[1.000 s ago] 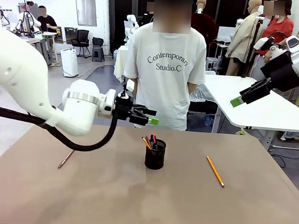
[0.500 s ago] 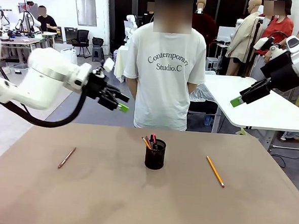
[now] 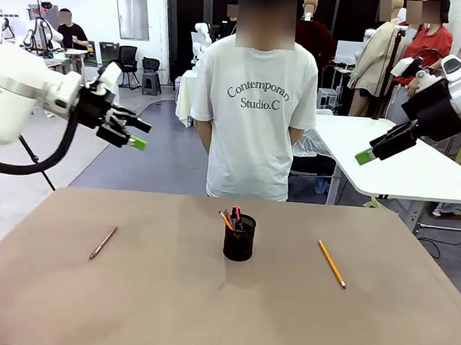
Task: Place the pens into the pen holder.
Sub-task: Pick up a writing instrument from the table and place it into the Pen holder.
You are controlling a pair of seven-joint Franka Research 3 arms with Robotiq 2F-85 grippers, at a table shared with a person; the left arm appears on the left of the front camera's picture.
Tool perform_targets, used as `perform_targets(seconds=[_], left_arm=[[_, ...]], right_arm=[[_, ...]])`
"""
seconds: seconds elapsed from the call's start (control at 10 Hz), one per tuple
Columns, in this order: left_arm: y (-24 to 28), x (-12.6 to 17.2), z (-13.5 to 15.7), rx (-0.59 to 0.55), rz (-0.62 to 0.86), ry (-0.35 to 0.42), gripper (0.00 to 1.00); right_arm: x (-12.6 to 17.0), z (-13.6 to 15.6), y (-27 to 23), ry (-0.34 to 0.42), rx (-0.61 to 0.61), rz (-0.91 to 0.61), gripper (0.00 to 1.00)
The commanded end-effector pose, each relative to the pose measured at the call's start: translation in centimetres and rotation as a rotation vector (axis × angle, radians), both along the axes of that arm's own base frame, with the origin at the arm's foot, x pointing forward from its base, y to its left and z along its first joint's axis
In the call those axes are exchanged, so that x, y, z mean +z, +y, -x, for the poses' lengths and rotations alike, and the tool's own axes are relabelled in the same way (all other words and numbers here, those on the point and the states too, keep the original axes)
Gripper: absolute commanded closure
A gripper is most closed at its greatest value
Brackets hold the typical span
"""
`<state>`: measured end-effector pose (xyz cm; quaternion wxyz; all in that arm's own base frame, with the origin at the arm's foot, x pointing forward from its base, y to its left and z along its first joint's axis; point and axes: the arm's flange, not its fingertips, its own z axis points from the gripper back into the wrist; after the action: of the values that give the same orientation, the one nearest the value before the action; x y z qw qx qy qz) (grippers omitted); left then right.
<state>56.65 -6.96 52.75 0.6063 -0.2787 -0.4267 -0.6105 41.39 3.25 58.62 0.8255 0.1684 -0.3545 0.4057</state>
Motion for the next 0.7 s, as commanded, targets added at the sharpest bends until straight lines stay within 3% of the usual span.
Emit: perform_targets(seconds=[0.0, 0.3, 0.6], left_arm=[[1.7, 1.1, 0.2, -0.008, -0.059, -0.012, 0.00], [4.7, 0.2, 0.3, 0.043, -0.123, 0.122, 0.00], [5.5, -0.9, 0.8, 0.067, -0.114, 0.158, 0.00]], right_arm=[[0.1, 0.0, 0.1, 0.007, -0.004, -0.025, 0.00], [0.1, 0.0, 0.1, 0.007, -0.004, -0.025, 0.00], [0.1, 0.0, 0.1, 0.007, -0.004, -0.025, 0.00]])
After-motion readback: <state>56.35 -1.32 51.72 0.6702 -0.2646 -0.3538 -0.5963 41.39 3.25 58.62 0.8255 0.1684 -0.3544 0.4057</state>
